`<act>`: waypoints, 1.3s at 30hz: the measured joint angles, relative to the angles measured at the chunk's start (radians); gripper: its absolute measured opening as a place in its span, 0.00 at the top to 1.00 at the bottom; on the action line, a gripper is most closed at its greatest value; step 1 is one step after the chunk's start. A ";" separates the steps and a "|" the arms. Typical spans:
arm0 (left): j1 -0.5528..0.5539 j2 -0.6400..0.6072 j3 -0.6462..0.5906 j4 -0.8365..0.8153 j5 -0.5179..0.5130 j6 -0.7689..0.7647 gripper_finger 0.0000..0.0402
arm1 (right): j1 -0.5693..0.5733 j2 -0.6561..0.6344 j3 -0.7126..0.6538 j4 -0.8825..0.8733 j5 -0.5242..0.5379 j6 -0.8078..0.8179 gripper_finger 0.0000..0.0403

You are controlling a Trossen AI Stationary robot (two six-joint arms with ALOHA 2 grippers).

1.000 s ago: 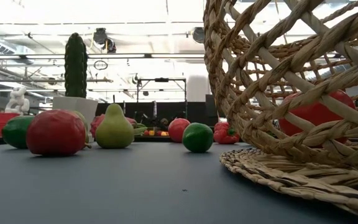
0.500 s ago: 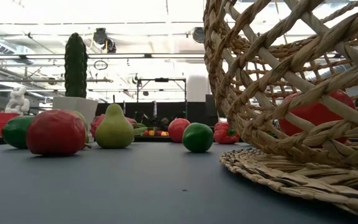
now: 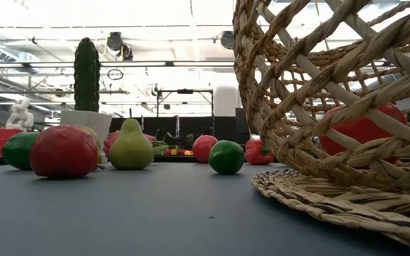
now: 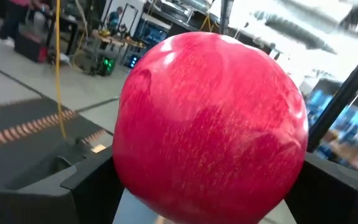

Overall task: Build produce basket
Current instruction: Put the red apple into the brown basket

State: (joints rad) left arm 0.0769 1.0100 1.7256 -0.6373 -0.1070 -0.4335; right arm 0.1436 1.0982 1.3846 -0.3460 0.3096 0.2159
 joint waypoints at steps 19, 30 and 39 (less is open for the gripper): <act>0.001 0.027 0.000 0.008 -0.002 0.318 0.10 | -0.050 0.119 -0.001 0.446 -0.078 -0.033 0.71; 0.001 0.099 0.000 0.057 -0.002 0.287 0.10 | -0.058 0.181 -0.001 0.568 -0.212 -0.025 0.71; 0.004 0.236 0.000 0.140 -0.023 0.281 0.10 | -0.083 0.162 -0.001 0.567 -0.208 -0.079 0.71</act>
State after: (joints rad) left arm 0.0807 1.2464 1.7260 -0.4973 -0.1302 -0.1524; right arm 0.0608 1.2606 1.3838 0.2207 0.1021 0.1368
